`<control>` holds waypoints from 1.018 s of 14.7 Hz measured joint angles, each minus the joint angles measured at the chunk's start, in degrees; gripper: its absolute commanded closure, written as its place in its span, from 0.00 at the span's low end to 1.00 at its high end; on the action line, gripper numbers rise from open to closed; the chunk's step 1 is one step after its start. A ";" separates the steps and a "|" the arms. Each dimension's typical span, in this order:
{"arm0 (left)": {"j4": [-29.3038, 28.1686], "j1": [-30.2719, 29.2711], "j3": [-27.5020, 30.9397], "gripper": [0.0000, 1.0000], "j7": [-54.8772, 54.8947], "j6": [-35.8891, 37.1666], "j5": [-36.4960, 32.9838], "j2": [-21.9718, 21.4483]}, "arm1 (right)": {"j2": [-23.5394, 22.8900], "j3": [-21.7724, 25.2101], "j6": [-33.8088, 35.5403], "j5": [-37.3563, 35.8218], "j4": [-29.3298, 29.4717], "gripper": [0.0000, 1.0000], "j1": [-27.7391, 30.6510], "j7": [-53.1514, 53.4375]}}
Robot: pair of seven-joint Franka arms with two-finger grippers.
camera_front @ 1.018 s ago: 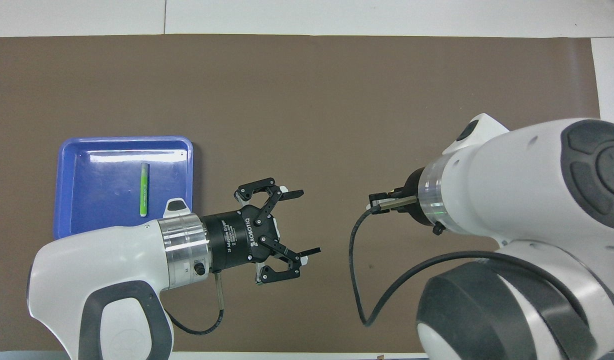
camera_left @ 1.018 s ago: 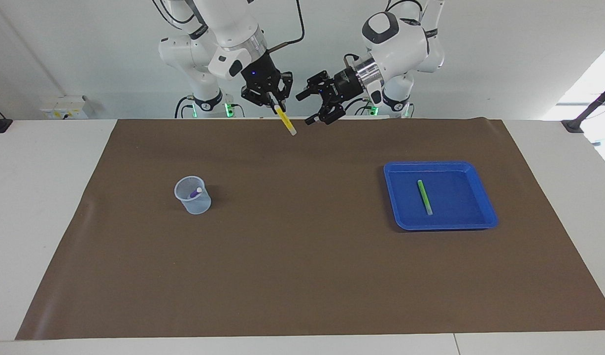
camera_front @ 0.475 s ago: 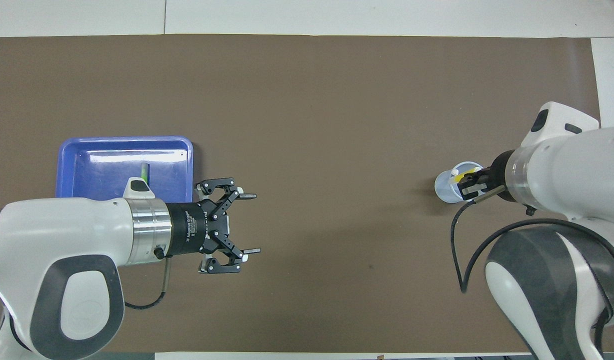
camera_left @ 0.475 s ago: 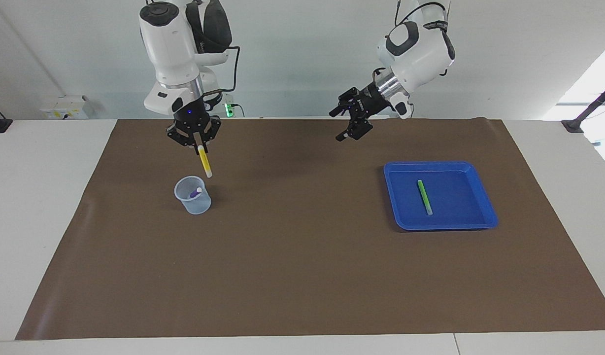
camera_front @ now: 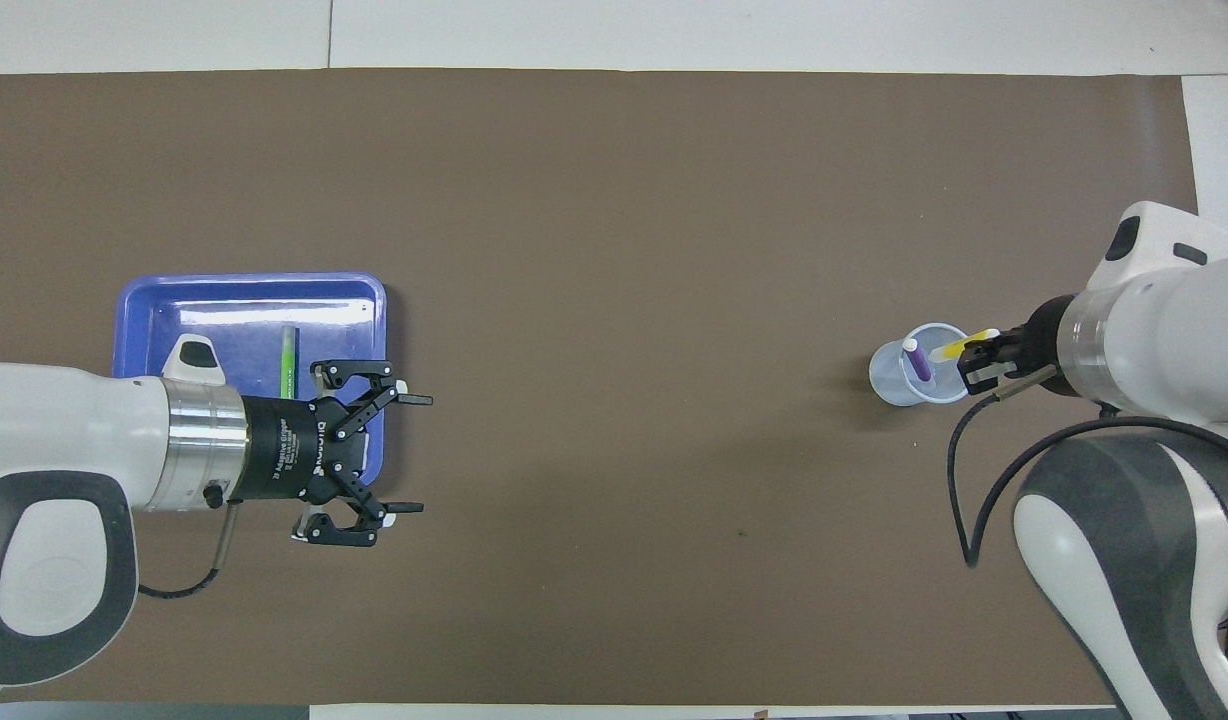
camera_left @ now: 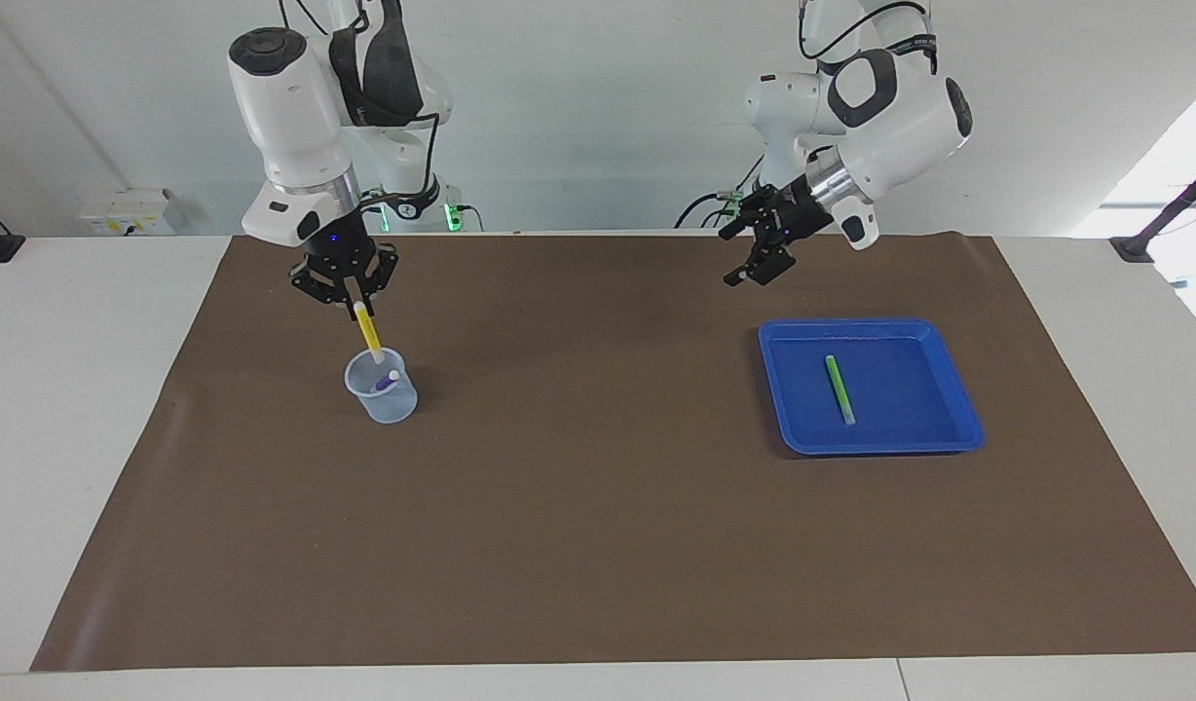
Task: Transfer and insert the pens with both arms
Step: 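Carry the yellow pen to the cup with the right gripper while the left gripper returns, then insert the yellow pen into the cup while the left gripper grasps the green pen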
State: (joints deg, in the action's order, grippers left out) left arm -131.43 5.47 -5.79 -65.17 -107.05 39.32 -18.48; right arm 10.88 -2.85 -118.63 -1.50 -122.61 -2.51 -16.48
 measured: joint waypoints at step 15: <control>2.31 -7.93 -0.29 0.00 54.39 -13.49 -32.87 18.04 | -6.49 0.76 -7.95 0.00 -4.54 1.00 0.00 -0.94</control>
State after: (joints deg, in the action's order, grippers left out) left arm -129.12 -2.46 -6.08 -10.79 -120.53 6.45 -0.43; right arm 4.39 -2.09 -126.58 -1.50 -127.15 -2.51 -17.41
